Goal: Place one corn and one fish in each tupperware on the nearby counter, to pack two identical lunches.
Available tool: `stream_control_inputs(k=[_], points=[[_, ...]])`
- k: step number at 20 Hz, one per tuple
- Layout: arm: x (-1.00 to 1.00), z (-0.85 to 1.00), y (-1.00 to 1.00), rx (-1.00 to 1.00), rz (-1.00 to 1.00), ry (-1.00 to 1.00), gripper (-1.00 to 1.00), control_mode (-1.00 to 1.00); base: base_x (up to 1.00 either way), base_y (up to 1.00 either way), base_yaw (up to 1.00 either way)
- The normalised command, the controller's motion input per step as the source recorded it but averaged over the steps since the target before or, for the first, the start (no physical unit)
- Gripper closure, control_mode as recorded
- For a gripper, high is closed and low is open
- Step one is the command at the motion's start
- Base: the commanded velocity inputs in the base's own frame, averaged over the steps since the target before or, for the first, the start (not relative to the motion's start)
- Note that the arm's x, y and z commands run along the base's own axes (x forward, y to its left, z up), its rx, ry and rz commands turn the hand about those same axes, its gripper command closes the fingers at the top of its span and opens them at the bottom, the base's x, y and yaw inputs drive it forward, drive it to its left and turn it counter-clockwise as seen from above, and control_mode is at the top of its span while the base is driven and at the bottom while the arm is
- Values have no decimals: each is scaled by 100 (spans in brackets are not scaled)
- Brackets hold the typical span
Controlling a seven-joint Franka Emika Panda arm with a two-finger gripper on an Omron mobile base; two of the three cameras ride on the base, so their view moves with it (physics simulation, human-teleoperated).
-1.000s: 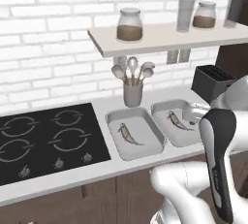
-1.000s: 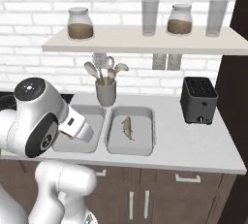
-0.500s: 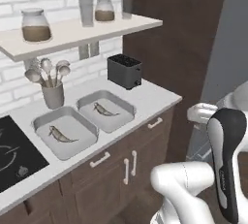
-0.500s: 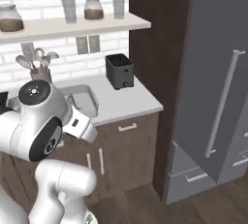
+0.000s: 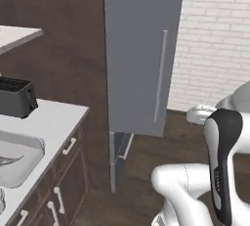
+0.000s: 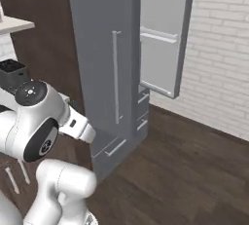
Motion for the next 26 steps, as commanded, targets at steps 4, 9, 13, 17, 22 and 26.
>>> stream_control_inputs(k=[4, 9, 13, 17, 22, 26], points=[[0, 0, 0, 0, 0, 0, -100, 100, 60, -100, -59], [0, 0, 0, 0, 0, 0, -100, 100, 98, -100, -24], [0, 0, 0, 0, 0, 0, -100, 100, 100, -41, 0], [0, 0, 0, 0, 0, 0, -100, 100, 100, -12, 0], [0, 0, 0, 0, 0, 0, -100, 100, 100, -4, 0], [0, 0, 0, 0, 0, 0, -100, 100, 100, -26, 14]])
